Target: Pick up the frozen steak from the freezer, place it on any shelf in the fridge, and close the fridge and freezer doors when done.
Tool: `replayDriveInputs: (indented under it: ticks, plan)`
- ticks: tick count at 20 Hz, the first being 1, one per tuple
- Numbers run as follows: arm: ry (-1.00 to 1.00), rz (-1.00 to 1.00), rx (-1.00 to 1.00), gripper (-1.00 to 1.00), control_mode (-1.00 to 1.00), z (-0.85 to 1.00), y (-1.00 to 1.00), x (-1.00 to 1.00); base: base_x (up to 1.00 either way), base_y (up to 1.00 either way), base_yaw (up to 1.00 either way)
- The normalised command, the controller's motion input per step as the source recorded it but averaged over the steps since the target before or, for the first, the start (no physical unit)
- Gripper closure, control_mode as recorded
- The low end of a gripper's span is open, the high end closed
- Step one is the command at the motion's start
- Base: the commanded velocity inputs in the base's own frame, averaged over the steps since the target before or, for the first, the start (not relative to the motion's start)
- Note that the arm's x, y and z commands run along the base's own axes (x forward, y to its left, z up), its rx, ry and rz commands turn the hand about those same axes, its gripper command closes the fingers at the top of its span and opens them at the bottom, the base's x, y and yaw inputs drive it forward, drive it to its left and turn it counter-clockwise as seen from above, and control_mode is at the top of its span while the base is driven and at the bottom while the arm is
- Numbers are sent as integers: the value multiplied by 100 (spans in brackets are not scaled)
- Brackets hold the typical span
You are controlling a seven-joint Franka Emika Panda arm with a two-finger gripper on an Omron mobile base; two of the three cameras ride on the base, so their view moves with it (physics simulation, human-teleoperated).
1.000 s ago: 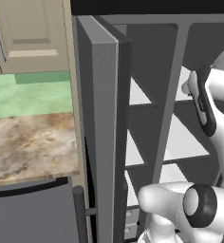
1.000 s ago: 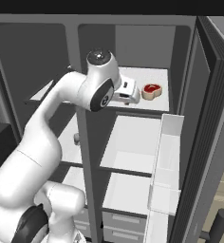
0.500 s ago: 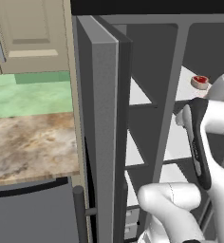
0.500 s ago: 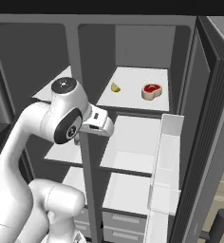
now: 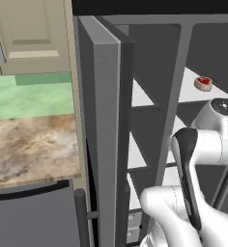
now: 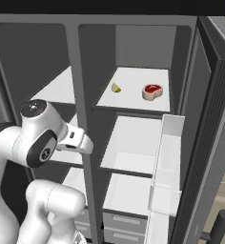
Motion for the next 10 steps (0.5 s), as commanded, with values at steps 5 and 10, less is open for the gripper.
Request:
replayDriveInputs:
  ticks: [5,10]
  plan:
    - [0,0,0,-100,-100,0,0,1,0,0,0]
    - [0,0,0,-100,100,-2,0,-21,-25,0,0]
